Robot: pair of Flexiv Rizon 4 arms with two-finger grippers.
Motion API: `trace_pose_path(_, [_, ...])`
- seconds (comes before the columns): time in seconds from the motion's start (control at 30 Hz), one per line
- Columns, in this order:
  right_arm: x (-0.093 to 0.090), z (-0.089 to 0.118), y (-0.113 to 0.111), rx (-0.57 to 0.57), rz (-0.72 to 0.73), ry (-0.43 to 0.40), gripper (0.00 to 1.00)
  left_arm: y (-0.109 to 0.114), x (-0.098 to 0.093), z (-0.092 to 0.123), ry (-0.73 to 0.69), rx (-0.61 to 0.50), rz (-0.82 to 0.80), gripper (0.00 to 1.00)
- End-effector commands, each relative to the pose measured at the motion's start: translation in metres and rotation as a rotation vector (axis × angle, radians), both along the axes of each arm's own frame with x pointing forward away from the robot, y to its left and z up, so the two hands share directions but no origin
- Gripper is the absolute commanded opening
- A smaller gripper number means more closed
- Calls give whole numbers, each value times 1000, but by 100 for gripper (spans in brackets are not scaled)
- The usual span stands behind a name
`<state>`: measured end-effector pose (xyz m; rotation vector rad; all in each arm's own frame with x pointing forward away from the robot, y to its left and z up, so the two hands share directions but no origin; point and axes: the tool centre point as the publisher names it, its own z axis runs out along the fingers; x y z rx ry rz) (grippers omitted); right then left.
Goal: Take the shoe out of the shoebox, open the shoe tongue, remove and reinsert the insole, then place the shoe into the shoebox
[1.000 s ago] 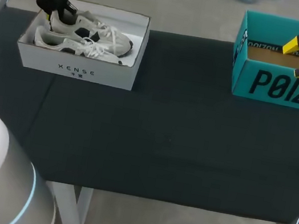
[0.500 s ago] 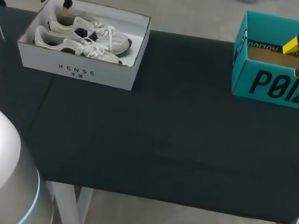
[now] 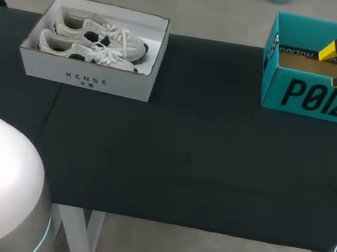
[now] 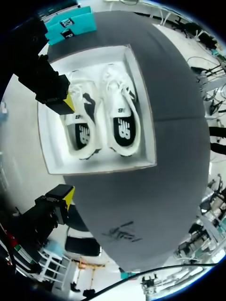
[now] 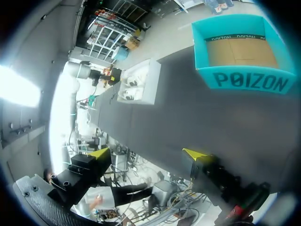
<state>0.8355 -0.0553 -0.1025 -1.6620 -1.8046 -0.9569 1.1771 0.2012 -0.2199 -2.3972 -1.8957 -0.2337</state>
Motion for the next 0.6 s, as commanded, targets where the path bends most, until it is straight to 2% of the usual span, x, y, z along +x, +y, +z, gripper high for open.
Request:
trace_pose_path(0.03, [2,0,0,-2,2,2,100,3,-50,28,-29,9,-8,100])
trace_pose_path(0.33, [2,0,0,-2,2,2,100,3,-50,28,-29,9,-8,100])
trace_pose_path(0.4, [2,0,0,-2,2,2,100,9,-64,39,-135,-49,48,100])
trace_pose_path(0.47, [2,0,0,-2,2,2,100,8,-80,46,-204,-60,81,100])
trace_pose_path(0.6, [2,0,0,-2,2,2,100,5,-104,43,-250,-73,98,100])
